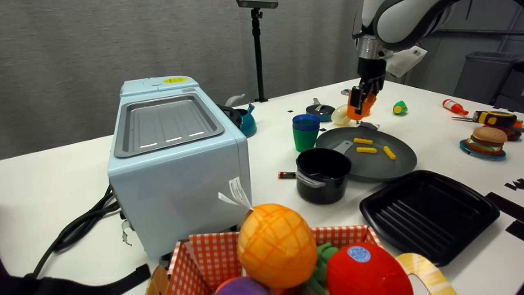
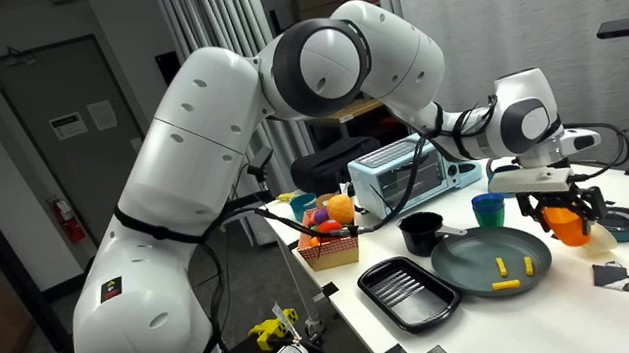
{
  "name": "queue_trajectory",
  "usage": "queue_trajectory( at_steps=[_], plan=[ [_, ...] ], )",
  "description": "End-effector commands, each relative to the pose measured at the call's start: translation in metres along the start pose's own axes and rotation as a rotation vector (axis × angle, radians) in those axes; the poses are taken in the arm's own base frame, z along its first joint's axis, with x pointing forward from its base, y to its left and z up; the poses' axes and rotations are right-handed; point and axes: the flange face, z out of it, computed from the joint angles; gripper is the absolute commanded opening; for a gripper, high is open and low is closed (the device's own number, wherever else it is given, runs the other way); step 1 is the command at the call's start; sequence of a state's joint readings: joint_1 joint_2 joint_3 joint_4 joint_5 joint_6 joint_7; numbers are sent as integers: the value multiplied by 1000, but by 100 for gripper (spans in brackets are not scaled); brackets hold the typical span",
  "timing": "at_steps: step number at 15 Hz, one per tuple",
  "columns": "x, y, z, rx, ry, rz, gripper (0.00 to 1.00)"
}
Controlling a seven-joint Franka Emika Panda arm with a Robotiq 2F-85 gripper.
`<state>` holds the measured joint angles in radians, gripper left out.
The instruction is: Remove three potato chips from the grey plate and put them in the orange cup, pour the chips out of the orange cup and onto the grey plate
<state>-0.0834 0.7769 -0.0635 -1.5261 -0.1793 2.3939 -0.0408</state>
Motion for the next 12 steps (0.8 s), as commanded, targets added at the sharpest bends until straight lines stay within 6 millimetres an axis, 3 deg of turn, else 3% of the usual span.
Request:
queue_trajectory(
  at_steps=[1,4,6,12],
  plan=[
    [3,-26,-36,27,91,-80,49],
    [-5,-54,-56,55,138,-166,49],
    [-21,-74,-63,76,151,-241,49],
    [-67,-113,-64,108,217,-352,49]
  ],
)
